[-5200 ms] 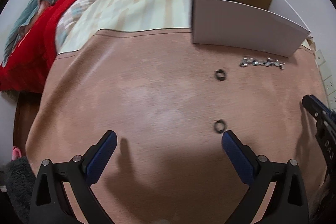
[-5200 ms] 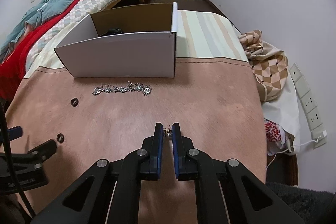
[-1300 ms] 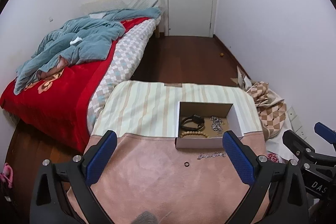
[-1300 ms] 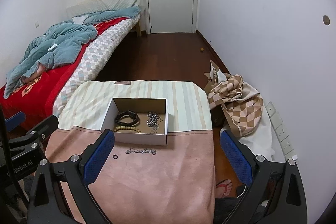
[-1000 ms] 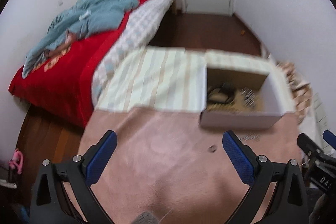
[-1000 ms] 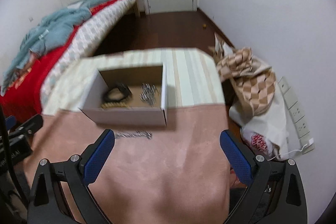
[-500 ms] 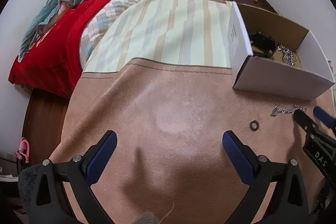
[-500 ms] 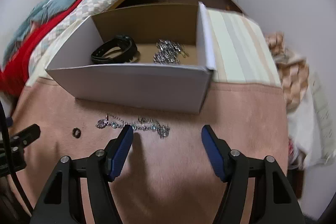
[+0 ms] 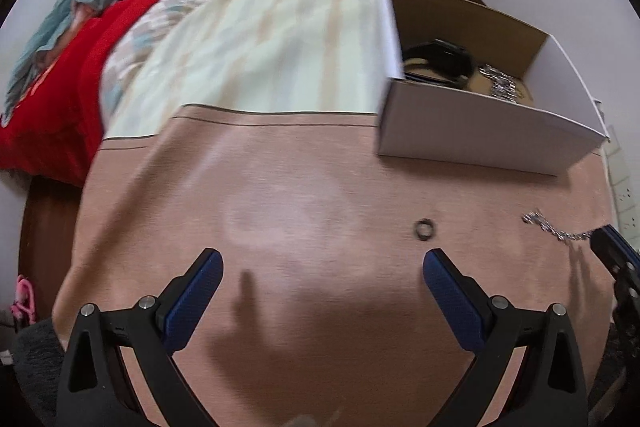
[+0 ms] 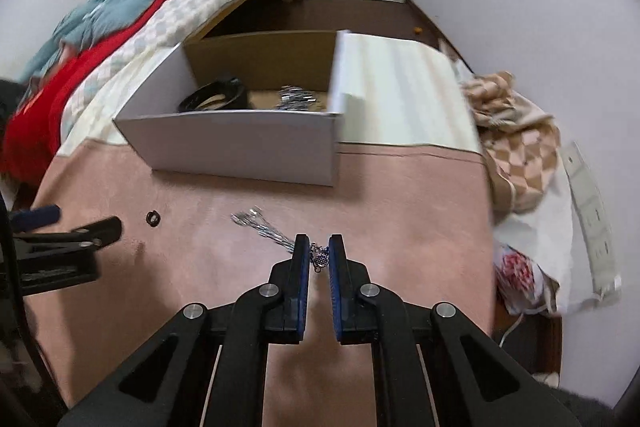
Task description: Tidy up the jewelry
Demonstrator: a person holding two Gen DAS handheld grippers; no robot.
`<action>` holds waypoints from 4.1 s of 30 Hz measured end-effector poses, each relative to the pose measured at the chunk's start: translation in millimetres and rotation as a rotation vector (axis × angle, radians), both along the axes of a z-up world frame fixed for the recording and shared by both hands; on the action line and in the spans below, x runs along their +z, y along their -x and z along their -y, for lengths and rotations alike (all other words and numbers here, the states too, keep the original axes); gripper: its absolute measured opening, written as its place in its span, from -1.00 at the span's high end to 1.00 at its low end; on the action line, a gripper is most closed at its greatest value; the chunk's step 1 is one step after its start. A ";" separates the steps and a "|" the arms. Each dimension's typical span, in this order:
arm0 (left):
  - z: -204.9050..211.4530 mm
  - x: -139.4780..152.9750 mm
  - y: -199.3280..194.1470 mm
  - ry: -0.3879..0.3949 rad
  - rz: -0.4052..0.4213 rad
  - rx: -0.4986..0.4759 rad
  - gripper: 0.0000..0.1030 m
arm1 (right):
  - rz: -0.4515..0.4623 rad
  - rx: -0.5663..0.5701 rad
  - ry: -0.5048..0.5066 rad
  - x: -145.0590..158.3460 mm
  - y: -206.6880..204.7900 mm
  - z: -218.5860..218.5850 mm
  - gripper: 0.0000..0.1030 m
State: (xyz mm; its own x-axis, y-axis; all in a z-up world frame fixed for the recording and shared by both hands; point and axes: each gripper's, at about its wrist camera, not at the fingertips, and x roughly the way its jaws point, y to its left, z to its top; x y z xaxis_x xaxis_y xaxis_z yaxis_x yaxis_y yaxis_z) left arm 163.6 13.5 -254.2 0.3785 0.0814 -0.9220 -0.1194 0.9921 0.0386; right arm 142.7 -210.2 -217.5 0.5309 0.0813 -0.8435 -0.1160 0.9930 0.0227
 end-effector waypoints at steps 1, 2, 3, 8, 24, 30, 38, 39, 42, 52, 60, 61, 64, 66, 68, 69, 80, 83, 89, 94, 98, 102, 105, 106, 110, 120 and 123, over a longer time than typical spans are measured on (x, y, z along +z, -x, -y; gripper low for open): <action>5.6 -1.2 -1.6 0.010 -0.001 -0.013 -0.98 | -0.001 -0.012 -0.001 1.6 1.7 3.4 0.81; 9.0 -1.7 -2.9 0.017 -0.001 -0.022 -0.98 | 0.001 -0.026 0.000 2.4 3.7 7.4 0.81; 12.3 -2.6 -4.2 0.023 -0.004 -0.028 -0.98 | -0.002 -0.038 -0.003 2.1 4.7 10.7 0.81; 29.8 -6.4 -10.7 0.053 -0.004 -0.075 -0.75 | -0.011 -0.060 0.001 -4.8 6.2 17.0 0.81; 37.6 -4.4 -14.2 0.065 0.032 -0.112 0.80 | 0.004 -0.071 -0.009 -0.8 5.6 18.4 0.81; 39.9 7.9 -7.5 0.076 0.063 -0.127 0.81 | 0.030 -0.064 -0.028 14.5 7.5 16.7 0.81; 35.2 56.9 -5.2 0.131 0.133 -0.153 0.81 | 0.100 -0.014 -0.097 69.2 5.2 8.7 0.81; 32.9 67.4 -7.1 0.141 0.148 -0.155 0.81 | 0.113 -0.007 -0.104 78.1 3.4 7.6 0.81; 28.6 96.6 -13.2 0.169 0.187 -0.158 0.81 | 0.163 0.024 -0.130 113.1 -6.2 2.9 0.81; 10.4 118.6 -75.5 0.265 0.159 -0.151 0.81 | 0.177 0.105 -0.139 146.0 -84.0 -24.7 0.81; 8.6 69.2 -127.5 0.275 0.010 -0.145 0.80 | 0.012 0.107 -0.120 83.0 -137.1 -32.0 0.81; 8.5 66.0 -131.9 0.284 0.001 -0.139 0.79 | -0.004 0.108 -0.119 76.6 -141.8 -31.6 0.81; 8.3 64.4 -140.2 0.275 -0.022 -0.109 0.77 | -0.047 0.106 -0.130 66.0 -150.2 -27.8 0.80; 6.6 70.5 -141.2 0.277 0.000 -0.098 0.70 | -0.081 0.112 -0.141 61.3 -154.1 -26.6 0.80; 4.3 77.4 -142.1 0.259 0.019 -0.088 0.40 | -0.113 0.112 -0.149 57.9 -156.9 -24.2 0.78; 3.2 81.1 -141.6 0.249 0.032 -0.084 0.27 | -0.134 0.114 -0.142 56.0 -157.9 -23.8 0.77; -10.1 101.2 -109.1 0.089 0.103 -0.041 -0.83 | -0.162 0.053 -0.106 69.9 -138.6 -9.8 -0.31; -11.1 99.9 -93.4 0.031 0.103 -0.032 -0.99 | -0.158 0.026 -0.051 72.5 -127.0 -9.5 -0.81; -12.6 103.7 -60.9 0.000 0.108 -0.021 -0.99 | -0.160 -0.020 0.017 79.0 -96.3 -9.6 -1.00; -10.3 124.0 -34.7 -0.014 0.144 -0.018 -0.99 | -0.105 -0.056 0.052 105.9 -68.9 -10.2 -1.00; -8.5 155.1 -7.8 -0.014 0.204 -0.023 -0.99 | -0.041 -0.068 0.057 140.7 -39.3 -10.2 -1.00; -8.5 189.5 21.6 -0.013 0.263 -0.012 -0.99 | 0.020 -0.073 0.052 176.7 -9.9 -10.1 -1.00; -8.4 211.3 40.4 -0.003 0.295 -0.006 -0.99 | 0.070 -0.064 0.058 204.7 12.6 -13.0 -1.00; -8.1 221.1 48.6 0.000 0.309 -0.007 -0.99 | 0.082 -0.064 0.059 210.8 17.6 -13.9 -1.00; -8.4 247.4 70.4 0.005 0.342 -0.012 -0.99 | 0.151 -0.062 0.058 251.0 46.6 -12.9 -1.00; -5.4 290.5 109.1 0.024 0.382 -0.023 -0.99 | 0.246 -0.060 0.050 313.6 92.4 -4.6 -1.00; -3.8 298.4 115.8 0.029 0.381 -0.027 -0.99 | 0.255 -0.055 0.050 324.0 100.9 -3.0 -1.00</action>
State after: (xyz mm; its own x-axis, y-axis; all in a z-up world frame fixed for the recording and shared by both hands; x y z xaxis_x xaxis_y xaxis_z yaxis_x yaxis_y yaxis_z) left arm 47.8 17.3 44.2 0.6959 0.0422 -0.7169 -0.0932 0.9951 -0.0318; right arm 41.8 -207.1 106.5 0.7294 0.0082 -0.6840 -0.0576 0.9971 -0.0495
